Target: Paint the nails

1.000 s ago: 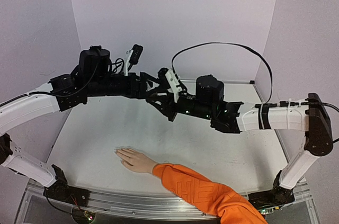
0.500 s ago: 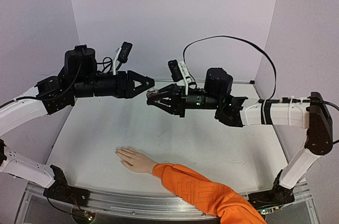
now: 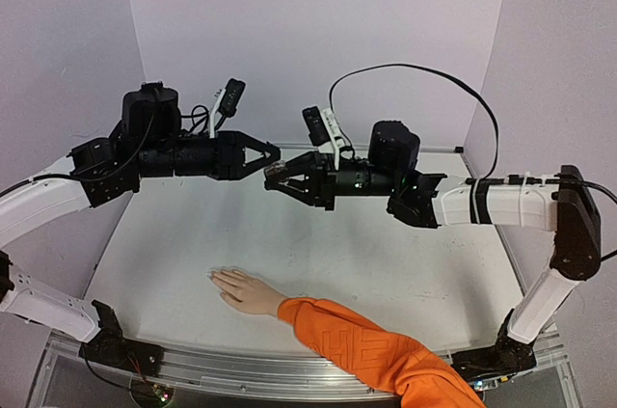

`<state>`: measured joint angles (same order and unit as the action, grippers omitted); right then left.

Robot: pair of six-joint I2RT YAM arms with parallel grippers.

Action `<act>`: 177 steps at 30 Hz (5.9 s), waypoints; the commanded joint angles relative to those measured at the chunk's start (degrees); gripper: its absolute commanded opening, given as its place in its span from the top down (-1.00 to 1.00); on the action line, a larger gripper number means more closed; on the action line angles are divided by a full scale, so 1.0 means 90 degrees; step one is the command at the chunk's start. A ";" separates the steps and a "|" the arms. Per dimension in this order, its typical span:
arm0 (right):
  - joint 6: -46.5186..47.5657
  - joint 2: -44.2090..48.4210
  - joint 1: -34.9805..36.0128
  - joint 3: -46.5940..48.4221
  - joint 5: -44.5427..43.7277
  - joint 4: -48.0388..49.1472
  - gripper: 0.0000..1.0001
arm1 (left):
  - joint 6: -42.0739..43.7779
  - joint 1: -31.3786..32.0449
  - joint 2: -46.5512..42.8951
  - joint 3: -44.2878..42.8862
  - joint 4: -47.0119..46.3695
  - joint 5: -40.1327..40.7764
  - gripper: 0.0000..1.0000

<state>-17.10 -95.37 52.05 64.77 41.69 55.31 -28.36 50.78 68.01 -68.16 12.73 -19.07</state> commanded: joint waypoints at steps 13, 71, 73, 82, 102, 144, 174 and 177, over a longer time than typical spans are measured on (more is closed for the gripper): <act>0.3416 -0.0581 0.1571 0.0705 -0.9616 0.1074 1.00 | 0.0299 -0.0027 0.0638 -0.0676 0.0424 0.0882 1.00; 0.3067 -0.0429 0.1239 0.0669 -0.8989 0.0392 1.00 | 0.0075 -0.0477 0.0987 -0.0573 0.0098 -0.0205 0.93; 0.3293 -0.0496 0.1317 0.0763 -0.8973 0.0550 1.00 | 0.0085 -0.0477 0.1006 -0.0597 0.0112 -0.0219 0.93; 0.2801 -0.0209 0.0801 0.0332 -0.5261 0.0487 1.00 | 0.0159 -0.0477 0.0880 -0.0579 0.0142 -0.0318 0.16; 0.0095 -0.0594 -0.0611 0.0501 0.1932 0.1085 1.00 | 0.0314 -0.0516 0.0563 -0.0364 -0.0428 -0.1149 -0.11; 0.1792 -0.0278 -0.0302 0.0358 -0.0849 -0.0528 1.00 | 0.0241 -0.0749 0.0904 -0.1226 0.1799 -0.0314 -0.23; 0.1846 -0.0477 -0.0297 0.0610 -0.0502 -0.0825 1.00 | 0.0231 -0.0796 0.1213 -0.1477 0.1809 -0.0357 0.49; 0.1849 -0.0486 -0.0301 0.0606 -0.0507 -0.0831 1.00 | 0.0231 -0.0790 0.1223 -0.1489 0.1808 -0.0388 0.59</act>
<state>-1.19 -99.85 49.43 67.16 35.35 44.53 -26.87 43.92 79.26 -78.72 30.06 -22.50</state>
